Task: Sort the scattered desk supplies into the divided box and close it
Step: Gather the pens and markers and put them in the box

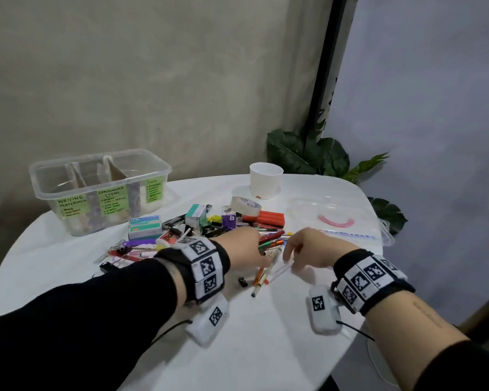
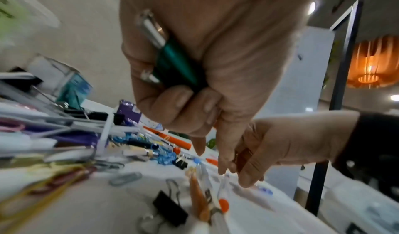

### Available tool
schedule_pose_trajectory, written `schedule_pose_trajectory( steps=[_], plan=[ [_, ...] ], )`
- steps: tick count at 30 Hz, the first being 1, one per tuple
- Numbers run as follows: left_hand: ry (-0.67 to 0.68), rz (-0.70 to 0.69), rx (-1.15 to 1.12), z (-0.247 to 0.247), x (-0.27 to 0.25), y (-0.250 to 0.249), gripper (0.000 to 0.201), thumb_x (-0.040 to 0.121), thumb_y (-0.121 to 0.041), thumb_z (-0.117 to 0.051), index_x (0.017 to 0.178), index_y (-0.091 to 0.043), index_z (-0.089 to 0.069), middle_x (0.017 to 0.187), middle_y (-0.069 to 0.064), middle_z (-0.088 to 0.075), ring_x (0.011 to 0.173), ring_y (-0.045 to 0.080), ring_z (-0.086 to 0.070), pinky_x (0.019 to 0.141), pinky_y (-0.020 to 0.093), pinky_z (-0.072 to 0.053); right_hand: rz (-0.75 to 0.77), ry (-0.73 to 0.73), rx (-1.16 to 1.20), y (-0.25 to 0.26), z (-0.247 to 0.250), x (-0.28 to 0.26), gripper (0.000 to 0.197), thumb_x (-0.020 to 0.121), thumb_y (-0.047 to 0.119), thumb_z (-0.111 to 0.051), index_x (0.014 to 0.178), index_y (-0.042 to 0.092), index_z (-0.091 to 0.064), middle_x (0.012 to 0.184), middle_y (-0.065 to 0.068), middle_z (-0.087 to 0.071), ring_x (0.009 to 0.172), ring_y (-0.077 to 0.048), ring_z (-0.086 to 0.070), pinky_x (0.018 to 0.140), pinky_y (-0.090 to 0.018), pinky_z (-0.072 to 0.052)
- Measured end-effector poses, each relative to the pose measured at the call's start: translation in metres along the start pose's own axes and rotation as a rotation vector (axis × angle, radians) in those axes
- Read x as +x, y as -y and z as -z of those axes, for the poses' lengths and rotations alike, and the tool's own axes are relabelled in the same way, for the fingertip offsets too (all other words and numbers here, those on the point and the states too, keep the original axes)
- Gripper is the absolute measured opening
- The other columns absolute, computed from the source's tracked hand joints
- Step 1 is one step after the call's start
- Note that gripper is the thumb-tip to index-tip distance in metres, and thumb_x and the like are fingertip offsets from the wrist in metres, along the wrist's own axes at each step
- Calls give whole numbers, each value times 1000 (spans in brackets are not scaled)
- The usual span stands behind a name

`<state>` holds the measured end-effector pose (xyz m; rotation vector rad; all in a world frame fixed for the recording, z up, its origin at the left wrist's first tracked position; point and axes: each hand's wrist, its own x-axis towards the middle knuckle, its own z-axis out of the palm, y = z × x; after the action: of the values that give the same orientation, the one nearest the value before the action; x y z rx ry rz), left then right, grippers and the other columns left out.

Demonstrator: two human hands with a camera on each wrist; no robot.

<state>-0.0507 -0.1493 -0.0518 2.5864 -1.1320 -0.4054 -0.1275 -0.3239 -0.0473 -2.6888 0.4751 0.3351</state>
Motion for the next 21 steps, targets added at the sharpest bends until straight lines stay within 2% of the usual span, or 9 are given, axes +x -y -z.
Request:
schedule_pose_trajectory(
  steps=[3,8,11,14,16,19,21],
  plan=[
    [33,13,139,-12,14,-13,24,90,-34,-61,101,-12,-65,85,3,-63,70,18,-57,60,27,-47,52,-7,-149,-2,-10,3,21,75,15,-75,87,30,-67,88,10,-53,82,-14,-54,73,-27,-46],
    [99,-2,329,-15,22,-25,23,89,-23,-63,107,-9,-64,88,7,-62,75,22,-55,65,29,-47,44,11,-227,-6,-11,9,13,83,23,-74,91,25,-64,102,3,-58,93,-19,-52,79,-30,-43],
    [75,-1,366,-13,25,-19,15,93,-26,-56,95,-11,-61,75,3,-53,68,19,-51,57,26,-41,70,14,-209,-10,-9,8,11,87,25,-68,95,26,-61,106,3,-57,96,-19,-52,82,-31,-43],
    [-21,59,216,-8,28,-4,24,93,-35,-53,82,-14,-55,71,-1,-52,62,16,-51,54,25,-41,124,-35,-119,-17,-1,5,6,91,26,-64,94,25,-59,101,2,-64,85,-18,-58,78,-32,-46],
    [-101,66,66,0,29,3,27,94,-40,-50,84,-15,-58,76,2,-57,66,17,-55,58,27,-44,168,-60,-45,-17,8,2,3,92,26,-64,91,23,-64,87,2,-69,75,-14,-61,74,-30,-49],
    [-141,-11,-195,13,33,7,29,96,-46,-48,88,-20,-59,77,1,-60,69,17,-56,61,29,-43,236,-62,153,-7,24,4,6,86,25,-74,88,20,-76,78,-2,-74,62,-7,-58,63,-19,-47],
    [-101,-77,-353,18,33,4,38,94,-58,-47,87,-24,-63,79,-3,-66,73,17,-62,66,30,-50,233,-105,377,0,32,10,9,78,23,-82,83,17,-78,76,-5,-75,62,-11,-58,62,-24,-49]
  ],
)
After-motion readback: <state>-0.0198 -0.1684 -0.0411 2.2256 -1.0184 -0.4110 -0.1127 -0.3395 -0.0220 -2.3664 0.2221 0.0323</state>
